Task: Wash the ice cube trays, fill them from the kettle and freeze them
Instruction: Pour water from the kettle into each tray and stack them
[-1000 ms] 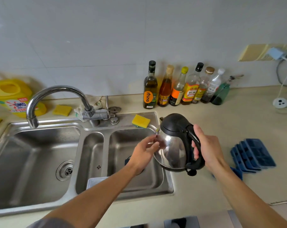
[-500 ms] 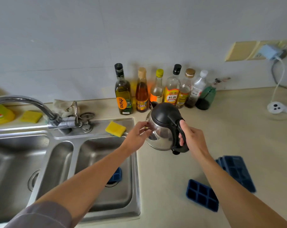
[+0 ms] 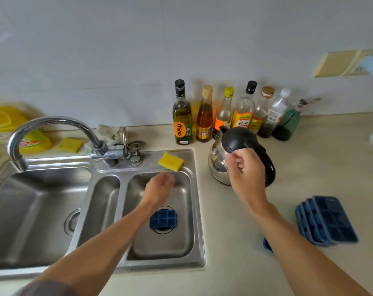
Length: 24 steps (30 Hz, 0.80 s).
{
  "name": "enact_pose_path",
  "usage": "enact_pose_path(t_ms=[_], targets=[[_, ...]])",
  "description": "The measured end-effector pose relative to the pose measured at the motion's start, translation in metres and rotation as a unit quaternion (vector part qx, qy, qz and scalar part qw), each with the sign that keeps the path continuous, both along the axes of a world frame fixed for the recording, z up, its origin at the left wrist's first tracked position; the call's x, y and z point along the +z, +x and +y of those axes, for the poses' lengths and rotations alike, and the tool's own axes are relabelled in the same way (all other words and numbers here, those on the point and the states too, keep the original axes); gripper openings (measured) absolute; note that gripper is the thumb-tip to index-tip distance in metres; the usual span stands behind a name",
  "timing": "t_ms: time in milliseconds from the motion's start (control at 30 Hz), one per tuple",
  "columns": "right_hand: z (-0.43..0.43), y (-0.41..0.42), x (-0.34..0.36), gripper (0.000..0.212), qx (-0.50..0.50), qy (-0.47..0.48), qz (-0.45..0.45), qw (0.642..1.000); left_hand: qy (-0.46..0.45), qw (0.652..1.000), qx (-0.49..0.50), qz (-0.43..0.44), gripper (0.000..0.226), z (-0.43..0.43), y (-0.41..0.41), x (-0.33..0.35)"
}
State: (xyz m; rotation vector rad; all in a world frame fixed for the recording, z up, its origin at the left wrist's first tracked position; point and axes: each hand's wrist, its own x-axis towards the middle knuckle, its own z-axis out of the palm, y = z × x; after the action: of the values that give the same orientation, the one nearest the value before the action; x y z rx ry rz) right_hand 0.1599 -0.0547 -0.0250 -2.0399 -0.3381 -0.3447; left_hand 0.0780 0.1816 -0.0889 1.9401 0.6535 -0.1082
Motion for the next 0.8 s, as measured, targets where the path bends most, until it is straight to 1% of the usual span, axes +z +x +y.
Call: enact_pose_path(t_ms=[67, 167, 267, 367, 467, 567, 667, 800], targets=[[0.032, -0.021, -0.007, 0.012, 0.082, -0.035, 0.068, 0.994, 0.054, 0.998, 0.012, 0.022, 0.019, 0.032, -0.035, -0.004], [0.080, -0.058, -0.027, 0.015, 0.167, -0.074, 0.186, 0.966, 0.099, 0.992, 0.055, 0.062, 0.019, 0.075, -0.089, -0.013], [0.126, -0.096, -0.051, 0.016, 0.218, -0.116, 0.289, 0.925, 0.130, 0.983, 0.076, 0.106, 0.015, 0.109, -0.142, -0.023], [0.161, -0.132, -0.080, 0.020, 0.237, -0.161, 0.375, 0.881, 0.147, 0.977, 0.096, 0.122, 0.011, 0.134, -0.183, -0.032], [0.180, -0.161, -0.107, 0.026, 0.257, -0.210, 0.426, 0.842, 0.156, 0.974, 0.102, 0.131, 0.010, 0.146, -0.212, -0.041], [0.190, -0.181, -0.125, 0.028, 0.258, -0.233, 0.461, 0.817, 0.155, 0.974, 0.079, 0.146, 0.007, 0.147, -0.229, -0.055], [0.198, -0.194, -0.131, 0.017, 0.252, -0.228, 0.488, 0.804, 0.151, 0.975, 0.050, 0.156, 0.018, 0.146, -0.236, -0.066], [0.205, -0.205, -0.135, 0.014, 0.258, -0.228, 0.491, 0.800, 0.133, 0.979, 0.040, 0.150, 0.027, 0.141, -0.238, -0.074]])
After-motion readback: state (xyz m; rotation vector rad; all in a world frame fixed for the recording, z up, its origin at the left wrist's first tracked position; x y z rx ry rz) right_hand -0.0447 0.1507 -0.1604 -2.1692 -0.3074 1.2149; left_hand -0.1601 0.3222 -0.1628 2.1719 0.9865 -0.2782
